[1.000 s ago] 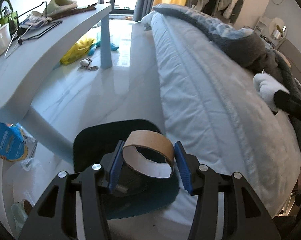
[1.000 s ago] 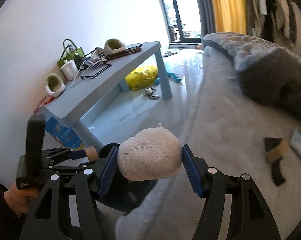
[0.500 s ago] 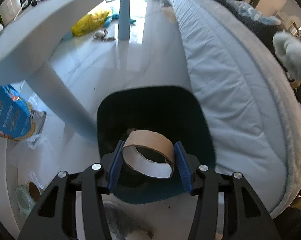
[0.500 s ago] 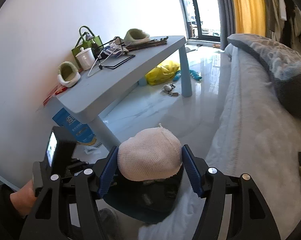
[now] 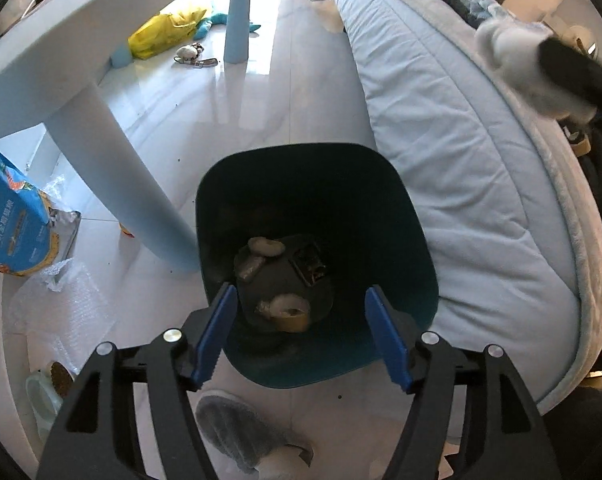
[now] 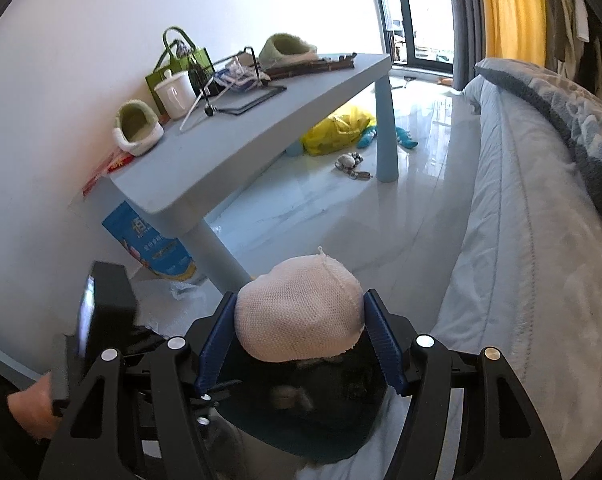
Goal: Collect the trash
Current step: 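Lower the white ball into the bin and open the right tool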
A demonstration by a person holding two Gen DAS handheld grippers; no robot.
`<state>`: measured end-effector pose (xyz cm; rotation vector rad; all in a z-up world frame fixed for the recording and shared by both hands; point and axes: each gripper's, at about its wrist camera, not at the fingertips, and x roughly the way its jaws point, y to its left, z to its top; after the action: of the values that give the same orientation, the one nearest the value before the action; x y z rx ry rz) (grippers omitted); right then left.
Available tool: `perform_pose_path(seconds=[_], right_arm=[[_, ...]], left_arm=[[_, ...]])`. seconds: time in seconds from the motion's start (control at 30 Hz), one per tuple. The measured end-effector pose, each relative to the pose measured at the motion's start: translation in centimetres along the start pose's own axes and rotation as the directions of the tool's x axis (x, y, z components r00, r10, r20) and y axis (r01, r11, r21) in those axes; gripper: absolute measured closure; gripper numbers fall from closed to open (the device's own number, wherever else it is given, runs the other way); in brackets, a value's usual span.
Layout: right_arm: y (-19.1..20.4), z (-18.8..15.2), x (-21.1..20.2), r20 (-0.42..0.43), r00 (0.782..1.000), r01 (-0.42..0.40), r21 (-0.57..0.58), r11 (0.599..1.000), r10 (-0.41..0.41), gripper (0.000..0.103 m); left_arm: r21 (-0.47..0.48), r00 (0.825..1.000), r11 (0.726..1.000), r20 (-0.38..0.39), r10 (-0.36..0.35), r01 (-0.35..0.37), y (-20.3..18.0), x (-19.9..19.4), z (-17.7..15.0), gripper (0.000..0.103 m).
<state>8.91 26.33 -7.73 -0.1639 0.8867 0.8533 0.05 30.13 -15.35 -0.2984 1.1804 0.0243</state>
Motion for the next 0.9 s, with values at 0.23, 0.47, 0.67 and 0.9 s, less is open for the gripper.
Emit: perform_pose_path(seconds=[0.23, 0.47, 0.67, 0.9], right_arm=[[0.0, -1.1, 2.9, -0.082, 0.996, 0.03, -0.003, 1.0, -0.03, 0.038], [0.0, -2.3, 5.5, -0.155, 0.987, 0.049, -0.017, 0.999, -0.051, 0.038], [0.2, -3.3, 7.3, -0.212, 0.976, 0.053, -0.027, 0.998, -0.058, 0.038], [0.3, -4.1, 8.2, -0.254, 0.965, 0.047, -0.046, 0.998, -0.057, 0.035]], left_arm=[[-0.029, 0.998, 1.0, 0.057, -0.008, 0.01, 0.7, -1.7, 0.5, 0.033], [-0.024, 0.987, 0.999, 0.158, -0.028, 0.032, 0.3, -4.8, 1.3, 0.042], [-0.026, 0.969, 0.999, 0.244, -0.034, 0.042, 0.0, -7.0, 1.9, 0.051], [-0.027, 0.94, 0.996, 0.335, -0.067, 0.08, -0.3, -9.4, 2.4, 0.054]])
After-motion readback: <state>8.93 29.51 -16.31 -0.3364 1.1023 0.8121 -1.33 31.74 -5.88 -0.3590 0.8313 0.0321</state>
